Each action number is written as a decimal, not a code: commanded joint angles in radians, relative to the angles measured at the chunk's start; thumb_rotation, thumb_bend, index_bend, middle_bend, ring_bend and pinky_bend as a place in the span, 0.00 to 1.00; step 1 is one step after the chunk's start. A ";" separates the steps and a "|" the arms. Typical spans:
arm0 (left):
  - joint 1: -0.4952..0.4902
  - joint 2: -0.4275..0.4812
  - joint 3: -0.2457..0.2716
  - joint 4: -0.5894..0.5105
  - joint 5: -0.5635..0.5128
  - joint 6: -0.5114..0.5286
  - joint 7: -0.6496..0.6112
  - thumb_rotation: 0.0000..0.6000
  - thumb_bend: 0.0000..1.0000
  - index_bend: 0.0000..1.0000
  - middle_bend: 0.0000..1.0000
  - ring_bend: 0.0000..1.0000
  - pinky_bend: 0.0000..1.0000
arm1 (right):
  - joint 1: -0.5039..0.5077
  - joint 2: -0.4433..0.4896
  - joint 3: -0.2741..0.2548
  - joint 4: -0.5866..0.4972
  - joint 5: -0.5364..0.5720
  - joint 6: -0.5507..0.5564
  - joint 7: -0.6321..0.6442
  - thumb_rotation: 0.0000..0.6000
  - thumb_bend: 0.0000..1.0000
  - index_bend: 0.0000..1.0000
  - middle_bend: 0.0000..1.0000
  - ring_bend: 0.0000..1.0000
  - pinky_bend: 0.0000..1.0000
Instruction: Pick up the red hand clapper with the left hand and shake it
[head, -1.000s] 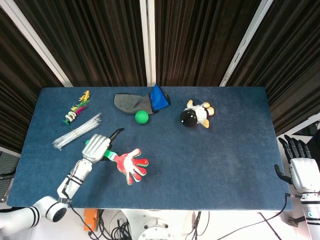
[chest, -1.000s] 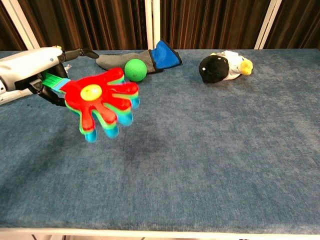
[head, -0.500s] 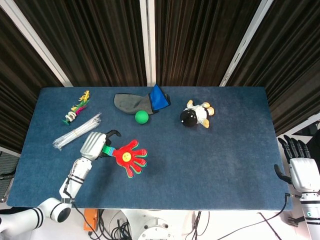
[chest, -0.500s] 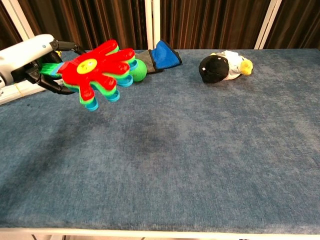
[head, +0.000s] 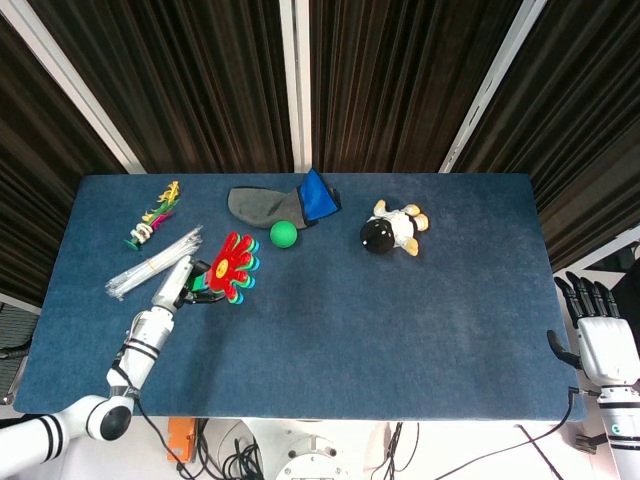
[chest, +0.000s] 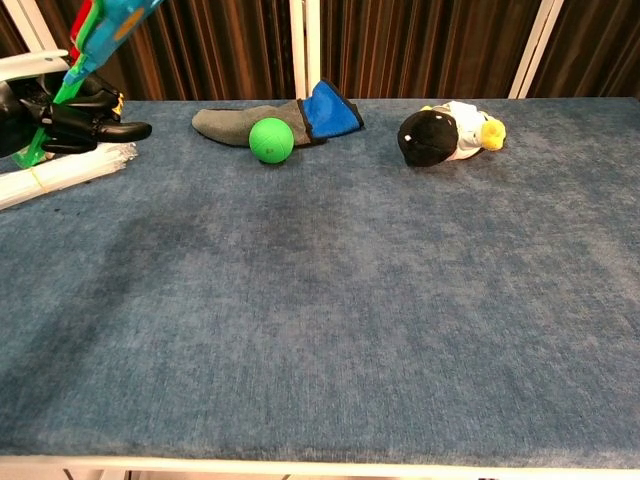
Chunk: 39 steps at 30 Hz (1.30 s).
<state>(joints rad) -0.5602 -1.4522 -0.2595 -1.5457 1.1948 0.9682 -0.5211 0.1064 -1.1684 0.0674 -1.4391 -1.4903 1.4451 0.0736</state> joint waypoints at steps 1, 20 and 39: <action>0.002 -0.009 0.005 0.014 0.028 0.018 0.006 1.00 0.27 1.00 1.00 1.00 1.00 | 0.000 0.001 0.000 0.000 -0.001 0.000 0.001 1.00 0.31 0.00 0.00 0.00 0.00; -0.041 0.011 0.084 0.078 0.135 -0.003 0.208 1.00 0.52 1.00 1.00 1.00 1.00 | 0.002 0.004 -0.001 -0.002 -0.003 -0.003 0.005 1.00 0.31 0.00 0.00 0.00 0.00; -0.017 0.012 0.005 -0.023 0.048 0.017 -0.025 1.00 0.68 1.00 1.00 1.00 1.00 | -0.002 0.004 0.000 0.006 0.001 -0.001 0.016 1.00 0.31 0.00 0.00 0.00 0.00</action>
<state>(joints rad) -0.6053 -1.4729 -0.1543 -1.4188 1.4072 1.0529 0.0791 0.1050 -1.1647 0.0676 -1.4335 -1.4896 1.4443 0.0890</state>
